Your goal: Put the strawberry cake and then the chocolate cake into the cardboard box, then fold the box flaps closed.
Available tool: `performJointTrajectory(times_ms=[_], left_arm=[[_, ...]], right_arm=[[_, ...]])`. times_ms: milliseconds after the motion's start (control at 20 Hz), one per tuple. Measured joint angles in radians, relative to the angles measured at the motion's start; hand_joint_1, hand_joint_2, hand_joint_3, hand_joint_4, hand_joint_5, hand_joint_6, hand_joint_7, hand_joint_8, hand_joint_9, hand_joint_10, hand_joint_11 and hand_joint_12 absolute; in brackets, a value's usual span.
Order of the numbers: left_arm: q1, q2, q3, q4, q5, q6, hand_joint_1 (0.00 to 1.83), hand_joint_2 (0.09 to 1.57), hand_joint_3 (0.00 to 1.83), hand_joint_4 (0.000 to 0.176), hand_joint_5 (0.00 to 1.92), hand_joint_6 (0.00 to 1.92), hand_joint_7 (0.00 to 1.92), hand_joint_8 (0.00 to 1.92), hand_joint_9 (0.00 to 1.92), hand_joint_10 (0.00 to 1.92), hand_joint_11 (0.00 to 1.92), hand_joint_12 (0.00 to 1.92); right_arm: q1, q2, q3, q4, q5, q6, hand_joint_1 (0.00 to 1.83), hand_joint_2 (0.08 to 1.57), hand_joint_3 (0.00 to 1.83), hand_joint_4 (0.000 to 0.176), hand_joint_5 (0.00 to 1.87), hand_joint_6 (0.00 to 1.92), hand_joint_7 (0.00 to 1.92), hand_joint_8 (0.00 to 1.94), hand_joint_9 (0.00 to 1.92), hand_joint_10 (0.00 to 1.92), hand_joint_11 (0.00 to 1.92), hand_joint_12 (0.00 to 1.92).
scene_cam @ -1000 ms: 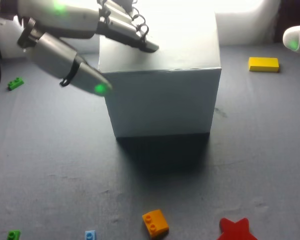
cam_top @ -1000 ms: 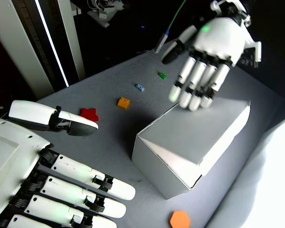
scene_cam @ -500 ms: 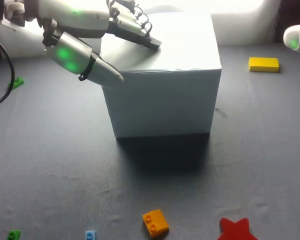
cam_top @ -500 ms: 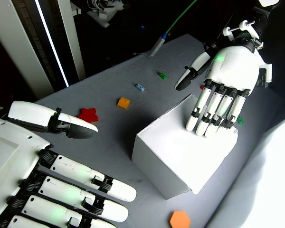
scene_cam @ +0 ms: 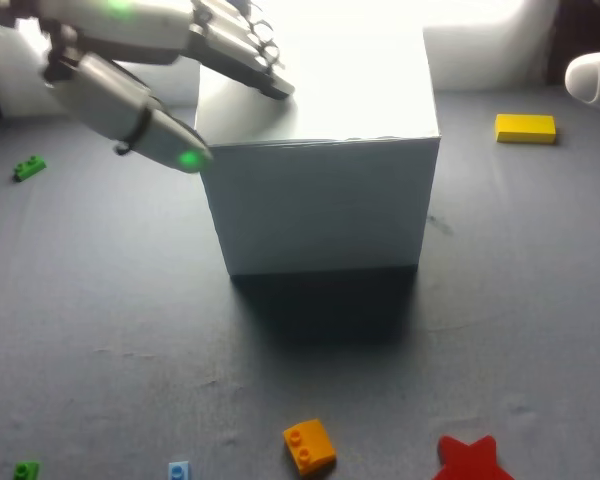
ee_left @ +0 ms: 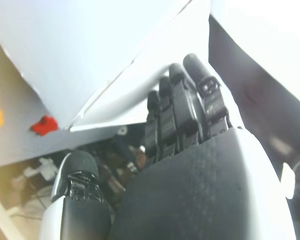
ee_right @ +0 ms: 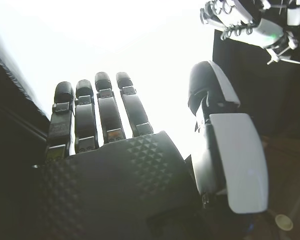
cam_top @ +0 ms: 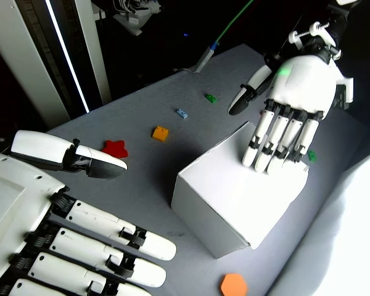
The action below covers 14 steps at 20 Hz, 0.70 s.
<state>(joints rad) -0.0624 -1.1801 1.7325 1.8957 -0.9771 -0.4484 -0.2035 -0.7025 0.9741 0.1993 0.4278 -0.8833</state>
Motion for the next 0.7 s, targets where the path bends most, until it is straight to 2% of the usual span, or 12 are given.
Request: performJointTrajectory(times_ms=[50, 100, 200, 300, 350, 450, 550, 600, 700], left_arm=[[-0.020, 0.024, -0.014, 0.017, -0.003, -0.007, 0.03, 1.18, 0.00, 0.007, 0.26, 0.00, 0.30, 0.00, 0.33, 0.00, 0.00, 1.08], [-0.030, 0.039, -0.023, 0.027, -0.006, -0.019, 0.01, 1.18, 0.00, 0.007, 0.26, 0.00, 0.29, 0.00, 0.33, 0.00, 0.00, 1.07], [-0.050, 0.071, -0.040, 0.050, -0.014, -0.029, 0.06, 1.18, 0.00, 0.018, 0.27, 0.00, 0.31, 0.00, 0.33, 0.00, 0.00, 1.06], [-0.066, 0.109, -0.066, 0.077, -0.019, -0.045, 0.10, 1.16, 0.00, 0.033, 0.27, 0.00, 0.31, 0.00, 0.34, 0.00, 0.00, 1.03], [-0.069, 0.128, -0.078, 0.085, -0.026, -0.048, 0.09, 1.17, 0.00, 0.032, 0.27, 0.00, 0.31, 0.00, 0.32, 0.00, 0.00, 0.99], [-0.069, 0.178, -0.110, 0.118, -0.042, -0.059, 0.05, 1.17, 0.00, 0.037, 0.26, 0.00, 0.30, 0.00, 0.31, 0.00, 0.00, 0.97], [-0.059, 0.220, -0.135, 0.131, -0.047, -0.069, 0.04, 1.16, 0.00, 0.043, 0.28, 0.01, 0.31, 0.00, 0.33, 0.01, 0.00, 1.01], [-0.049, 0.244, -0.151, 0.135, -0.051, -0.074, 0.04, 1.17, 0.00, 0.037, 0.28, 0.00, 0.30, 0.00, 0.32, 0.00, 0.00, 1.00], [-0.029, 0.284, -0.182, 0.143, -0.058, -0.082, 0.05, 1.17, 0.00, 0.039, 0.27, 0.00, 0.31, 0.00, 0.32, 0.00, 0.00, 1.00]], right_arm=[[0.000, 0.000, 0.000, -0.001, 0.000, 0.000, 0.00, 1.24, 0.00, 0.000, 0.12, 0.01, 0.16, 0.01, 0.13, 0.02, 0.00, 0.60], [0.000, 0.000, 0.000, 0.000, 0.000, 0.000, 0.00, 1.24, 0.00, 0.000, 0.09, 0.01, 0.14, 0.01, 0.11, 0.01, 0.00, 0.50], [-0.001, 0.000, 0.000, -0.001, 0.000, 0.000, 0.00, 1.26, 0.00, 0.000, 0.10, 0.01, 0.14, 0.00, 0.12, 0.01, 0.00, 0.56], [-0.001, 0.000, 0.000, -0.001, 0.000, 0.000, 0.00, 1.27, 0.01, 0.000, 0.11, 0.01, 0.14, 0.01, 0.11, 0.01, 0.00, 0.47], [-0.001, 0.000, 0.000, -0.002, 0.000, 0.000, 0.00, 1.28, 0.01, 0.000, 0.13, 0.02, 0.15, 0.01, 0.12, 0.01, 0.00, 0.47], [-0.001, 0.000, 0.000, -0.005, 0.000, 0.000, 0.00, 1.28, 0.01, 0.000, 0.12, 0.01, 0.17, 0.01, 0.13, 0.01, 0.00, 0.43], [-0.001, 0.000, 0.000, -0.005, 0.000, 0.000, 0.00, 1.29, 0.00, 0.000, 0.08, 0.00, 0.15, 0.00, 0.12, 0.00, 0.00, 0.46], [-0.001, 0.000, 0.000, -0.005, 0.000, 0.000, 0.00, 1.28, 0.00, 0.000, 0.08, 0.00, 0.14, 0.00, 0.10, 0.01, 0.00, 0.37], [-0.001, 0.000, 0.000, -0.009, 0.000, 0.000, 0.00, 1.28, 0.00, 0.000, 0.09, 0.00, 0.14, 0.00, 0.11, 0.01, 0.00, 0.31]])
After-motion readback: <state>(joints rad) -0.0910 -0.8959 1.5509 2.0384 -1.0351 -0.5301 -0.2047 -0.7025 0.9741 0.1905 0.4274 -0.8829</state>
